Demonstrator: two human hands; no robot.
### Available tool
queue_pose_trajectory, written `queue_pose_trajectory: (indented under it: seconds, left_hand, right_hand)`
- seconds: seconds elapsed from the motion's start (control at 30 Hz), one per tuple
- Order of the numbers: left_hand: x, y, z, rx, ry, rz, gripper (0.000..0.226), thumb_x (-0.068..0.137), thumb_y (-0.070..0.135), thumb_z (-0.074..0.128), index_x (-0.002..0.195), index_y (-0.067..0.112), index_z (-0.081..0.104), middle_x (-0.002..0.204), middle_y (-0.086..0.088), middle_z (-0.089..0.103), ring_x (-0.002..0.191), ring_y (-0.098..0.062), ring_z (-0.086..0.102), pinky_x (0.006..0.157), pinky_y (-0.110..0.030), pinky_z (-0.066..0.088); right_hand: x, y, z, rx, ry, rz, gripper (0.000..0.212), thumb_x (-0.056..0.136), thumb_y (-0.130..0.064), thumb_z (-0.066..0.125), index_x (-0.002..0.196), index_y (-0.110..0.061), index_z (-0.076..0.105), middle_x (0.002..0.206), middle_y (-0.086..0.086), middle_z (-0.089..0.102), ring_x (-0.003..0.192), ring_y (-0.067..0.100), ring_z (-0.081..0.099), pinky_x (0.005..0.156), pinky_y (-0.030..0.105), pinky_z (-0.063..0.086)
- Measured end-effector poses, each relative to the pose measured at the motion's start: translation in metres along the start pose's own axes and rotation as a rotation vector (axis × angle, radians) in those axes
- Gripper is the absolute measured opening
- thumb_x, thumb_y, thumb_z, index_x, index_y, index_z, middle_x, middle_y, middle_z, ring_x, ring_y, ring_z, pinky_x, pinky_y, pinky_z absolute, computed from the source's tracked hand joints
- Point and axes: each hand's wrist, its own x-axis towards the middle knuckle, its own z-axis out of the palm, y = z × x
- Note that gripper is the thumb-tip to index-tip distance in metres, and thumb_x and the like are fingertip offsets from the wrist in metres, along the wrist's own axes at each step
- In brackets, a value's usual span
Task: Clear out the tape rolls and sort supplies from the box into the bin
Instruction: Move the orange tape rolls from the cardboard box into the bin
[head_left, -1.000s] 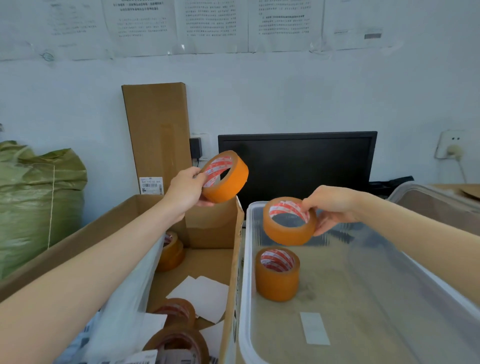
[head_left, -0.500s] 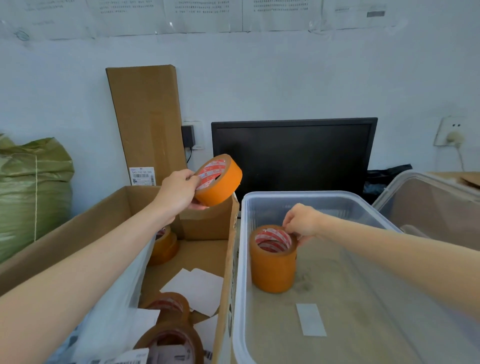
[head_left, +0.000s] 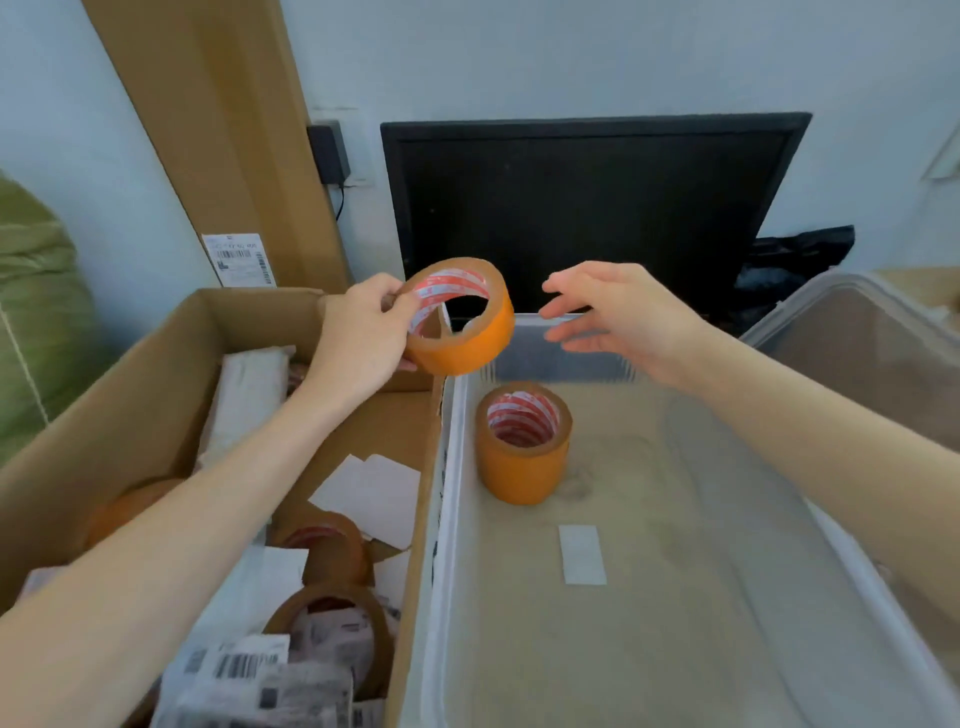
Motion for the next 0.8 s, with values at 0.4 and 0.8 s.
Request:
queue_pose_trajectory:
  seconds: [0.4, 0.8]
  left_hand:
    - [-0.048, 0.055, 0.004, 0.058, -0.162, -0.039, 0.033, 0.093, 0.040, 0.054, 0.119, 0.020, 0.059, 0.097, 0.007, 0.067, 0.086, -0.008, 0.063, 0.075, -0.019, 0.053]
    - [-0.058, -0.026, -0.003, -0.116, -0.152, -0.307, 0.019, 0.099, 0.017, 0.045, 0.105, 0.022, 0.062, 0.091, 0.017, 0.062, 0.090, -0.002, 0.060, 0.090, -0.035, 0.054]
  right_hand:
    - [-0.041, 0.002, 0.000, -0.104, 0.028, 0.030, 0.010, 0.092, -0.019, 0.061, 0.088, -0.024, 0.068, 0.067, -0.009, 0.067, 0.060, 0.002, 0.064, 0.054, 0.022, 0.056]
    - [-0.018, 0.069, 0.032, -0.775, 0.118, 0.238, 0.038, 0.100, -0.038, 0.036, 0.110, -0.010, 0.060, 0.106, 0.020, 0.064, 0.100, 0.043, 0.057, 0.079, 0.044, 0.045]
